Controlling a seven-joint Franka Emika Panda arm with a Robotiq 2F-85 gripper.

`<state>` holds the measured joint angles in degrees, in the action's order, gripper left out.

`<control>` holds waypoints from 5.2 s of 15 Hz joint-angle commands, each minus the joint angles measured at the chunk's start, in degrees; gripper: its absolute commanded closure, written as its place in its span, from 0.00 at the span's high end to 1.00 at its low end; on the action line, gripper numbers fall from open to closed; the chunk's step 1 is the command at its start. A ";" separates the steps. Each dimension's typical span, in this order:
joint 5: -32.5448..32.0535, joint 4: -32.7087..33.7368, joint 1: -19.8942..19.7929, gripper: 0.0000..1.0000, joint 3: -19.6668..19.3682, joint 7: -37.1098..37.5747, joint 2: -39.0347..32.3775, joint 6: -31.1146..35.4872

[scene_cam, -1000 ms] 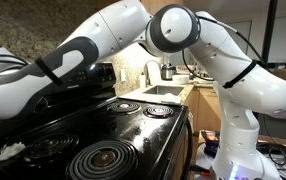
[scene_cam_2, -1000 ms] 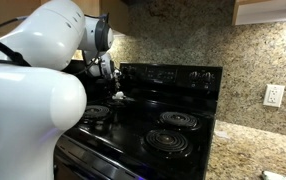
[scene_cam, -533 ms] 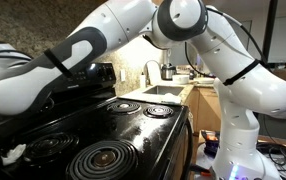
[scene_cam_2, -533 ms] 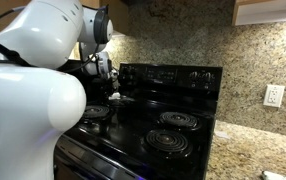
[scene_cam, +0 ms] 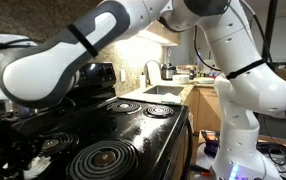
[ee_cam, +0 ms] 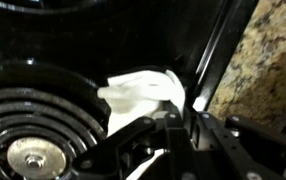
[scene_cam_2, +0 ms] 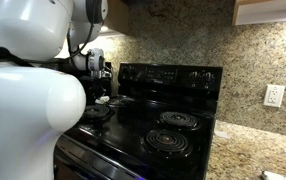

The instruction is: Use the white napkin to wipe the stove

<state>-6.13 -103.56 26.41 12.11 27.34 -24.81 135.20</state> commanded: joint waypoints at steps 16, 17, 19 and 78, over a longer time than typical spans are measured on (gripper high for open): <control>5.62 -19.00 -2.89 0.08 1.42 2.54 11.45 0.98; 4.11 -17.79 -2.75 0.09 1.15 2.75 10.17 0.98; 2.08 -16.55 -2.74 0.08 0.59 2.77 9.09 0.74; -8.13 -31.48 -20.38 0.98 5.00 1.74 44.78 -17.87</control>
<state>-12.54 -136.01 5.49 16.43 28.25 17.95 119.95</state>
